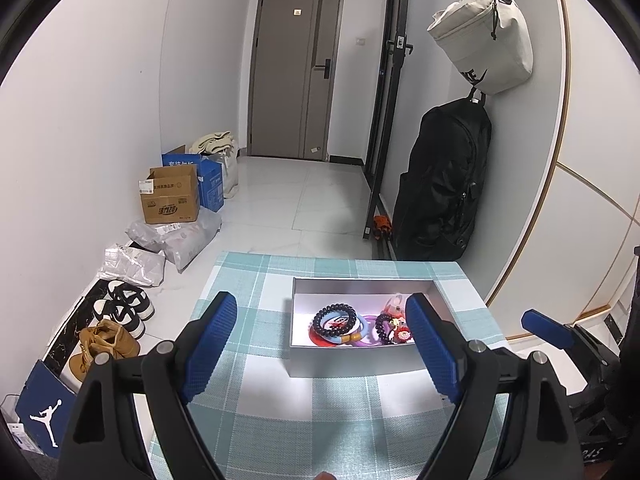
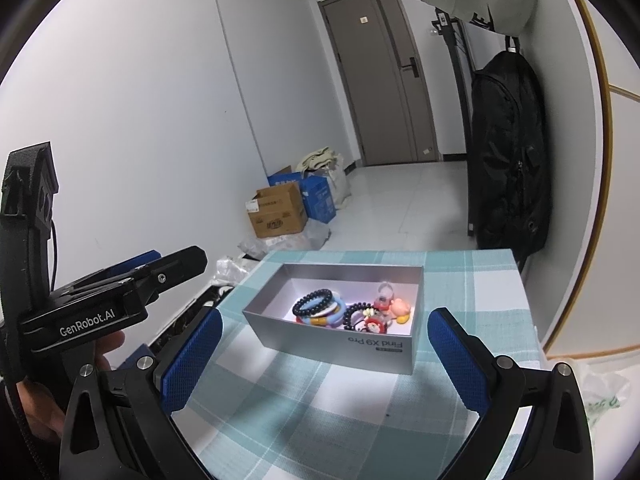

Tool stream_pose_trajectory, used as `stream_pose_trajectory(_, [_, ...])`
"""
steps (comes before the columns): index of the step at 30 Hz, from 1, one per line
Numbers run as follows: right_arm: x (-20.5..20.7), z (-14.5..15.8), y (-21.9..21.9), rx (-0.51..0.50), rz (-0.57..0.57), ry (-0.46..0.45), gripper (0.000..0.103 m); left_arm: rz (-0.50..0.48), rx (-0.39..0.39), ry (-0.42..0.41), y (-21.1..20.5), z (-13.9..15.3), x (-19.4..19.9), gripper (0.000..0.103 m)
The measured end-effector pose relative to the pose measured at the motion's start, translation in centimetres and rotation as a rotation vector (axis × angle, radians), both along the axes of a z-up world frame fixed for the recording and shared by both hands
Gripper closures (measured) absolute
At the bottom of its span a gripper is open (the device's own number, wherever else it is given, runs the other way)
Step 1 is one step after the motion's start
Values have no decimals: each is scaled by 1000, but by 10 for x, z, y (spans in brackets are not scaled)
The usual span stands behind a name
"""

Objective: Organize jewelry

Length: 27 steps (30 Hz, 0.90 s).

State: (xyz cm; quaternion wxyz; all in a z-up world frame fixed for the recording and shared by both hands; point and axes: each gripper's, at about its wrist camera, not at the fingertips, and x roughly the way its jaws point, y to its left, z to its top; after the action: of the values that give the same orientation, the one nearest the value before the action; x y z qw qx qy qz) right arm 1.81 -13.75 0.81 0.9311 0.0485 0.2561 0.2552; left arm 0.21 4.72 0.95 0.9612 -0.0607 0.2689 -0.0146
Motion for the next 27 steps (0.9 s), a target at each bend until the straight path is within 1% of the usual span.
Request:
stream_pose_trajectory(2, [-1, 1, -1, 4, -7, -8, 0, -6, 6, -5, -2, 1, -1, 20])
stream_pose_trajectory(7, [0, 1, -3, 17, -6, 4, 0, -18, 16, -6, -5, 1, -2, 20])
stream_pose_trajectory(12, [-1, 0, -1, 8, 1, 12, 0, 1, 21, -13, -4, 2, -2, 20])
stream_pose_trajectory(16, [-1, 0, -2, 11, 3, 13, 0, 8, 5, -10, -1, 0, -2, 20])
stream_pose_trajectory(20, [-1, 1, -4, 14, -11, 4, 0, 20, -10, 13, 2, -2, 1, 20])
stream_pose_trajectory(27, [-2, 4, -6, 23, -20, -3, 0, 14, -9, -3, -1, 0, -2, 20])
